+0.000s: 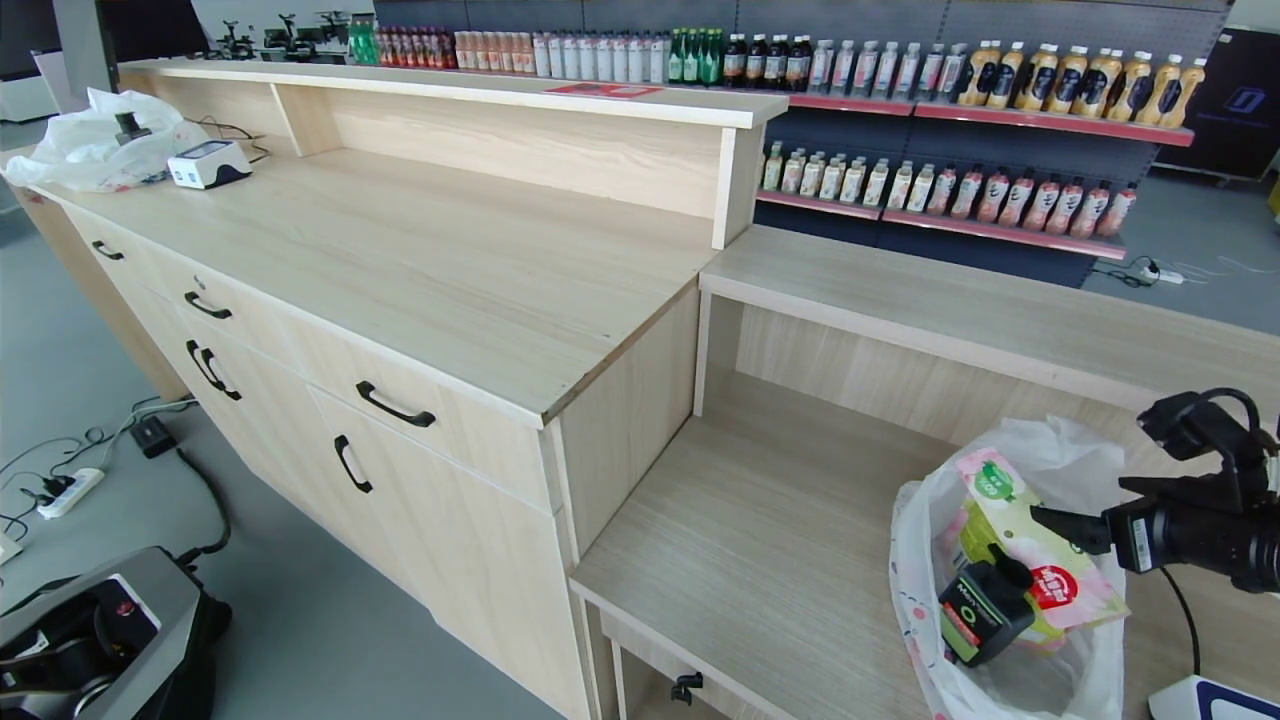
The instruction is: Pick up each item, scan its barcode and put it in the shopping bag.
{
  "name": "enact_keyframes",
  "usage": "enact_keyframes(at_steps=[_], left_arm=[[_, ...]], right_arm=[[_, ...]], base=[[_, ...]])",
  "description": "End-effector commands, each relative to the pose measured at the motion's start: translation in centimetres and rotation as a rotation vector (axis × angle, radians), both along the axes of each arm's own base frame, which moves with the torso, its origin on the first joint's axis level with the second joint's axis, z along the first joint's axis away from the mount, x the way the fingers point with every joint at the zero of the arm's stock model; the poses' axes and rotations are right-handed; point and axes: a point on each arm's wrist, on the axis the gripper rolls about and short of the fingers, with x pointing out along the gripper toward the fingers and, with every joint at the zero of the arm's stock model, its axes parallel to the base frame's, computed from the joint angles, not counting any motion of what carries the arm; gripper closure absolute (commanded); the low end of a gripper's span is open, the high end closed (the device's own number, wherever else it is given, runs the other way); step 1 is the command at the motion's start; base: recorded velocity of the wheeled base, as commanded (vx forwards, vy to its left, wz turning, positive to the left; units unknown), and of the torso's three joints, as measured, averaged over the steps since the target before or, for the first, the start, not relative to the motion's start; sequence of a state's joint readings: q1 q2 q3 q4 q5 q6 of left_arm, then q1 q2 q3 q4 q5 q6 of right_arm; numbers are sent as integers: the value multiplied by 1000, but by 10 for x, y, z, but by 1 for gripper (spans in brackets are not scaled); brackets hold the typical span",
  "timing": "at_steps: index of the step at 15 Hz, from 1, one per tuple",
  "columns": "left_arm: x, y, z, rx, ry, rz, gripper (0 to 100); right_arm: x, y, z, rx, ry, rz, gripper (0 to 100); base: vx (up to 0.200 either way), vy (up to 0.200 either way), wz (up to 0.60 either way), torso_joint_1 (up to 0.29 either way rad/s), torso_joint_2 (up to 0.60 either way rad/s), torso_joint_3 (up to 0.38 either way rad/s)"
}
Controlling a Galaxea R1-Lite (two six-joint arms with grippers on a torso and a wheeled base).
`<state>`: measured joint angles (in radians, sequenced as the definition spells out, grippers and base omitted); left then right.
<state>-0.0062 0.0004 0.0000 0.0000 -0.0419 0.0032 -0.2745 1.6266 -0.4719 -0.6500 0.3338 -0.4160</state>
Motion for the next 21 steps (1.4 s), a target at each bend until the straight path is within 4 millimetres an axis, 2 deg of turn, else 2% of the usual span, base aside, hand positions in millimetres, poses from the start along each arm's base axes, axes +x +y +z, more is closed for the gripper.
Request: enact_keyframes(at_steps=[1,2,3,4,5,7,9,10,11,12,13,15,18,19,21], left_arm=[[0,0,0,0,1,1,0],[0,0,0,0,1,-1,0],[0,0,0,0,1,1,0],[0,0,0,0,1,-1,0],[0,0,0,0,1,1,0],[0,0,0,0,1,1,0],[0,0,0,0,1,1,0],[0,0,0,0,1,-1,0],[0,0,0,0,1,-1,0],[0,0,0,0,1,-1,0],[0,0,0,0,1,1,0],[0,0,0,0,1,1,0],[0,0,0,0,1,-1,0],[0,0,0,0,1,1,0],[0,0,0,0,1,1,0]], right_arm=[[-30,15,49,-61,-200,34,0],[-39,18,58,-76,-236,36,0],[-66,24,80,-104,-321,39,0],[-77,27,88,-121,-351,41,0],[-99,33,98,-183,-408,49,0],[-116,38,111,-226,-482,65,0],[-125,40,130,-241,-528,65,0],[-132,41,154,-252,-551,41,0],[-139,42,169,-256,-536,5,0],[-156,45,189,-242,-464,-59,0],[-167,47,198,-208,-402,-98,0],[-178,47,201,-134,-300,-215,0],[-176,44,191,-75,-256,-354,0],[-178,44,186,-74,-245,-374,0],[-186,45,159,-46,-200,-388,0]], base=[[0,0,0,0,0,0],[0,0,0,0,0,0],[0,0,0,0,0,0],[0,0,0,0,0,0],[0,0,0,0,0,0],[0,0,-600,2,2,0],[0,0,-600,-7,5,7],[0,0,-600,17,2,2],[0,0,-600,17,2,2],[0,0,-600,7,-7,-2],[0,0,-600,-2,2,7],[0,0,-600,2,2,-2],[0,0,-600,2,4,2],[0,0,-600,7,-2,-2],[0,0,-300,6,1,1]])
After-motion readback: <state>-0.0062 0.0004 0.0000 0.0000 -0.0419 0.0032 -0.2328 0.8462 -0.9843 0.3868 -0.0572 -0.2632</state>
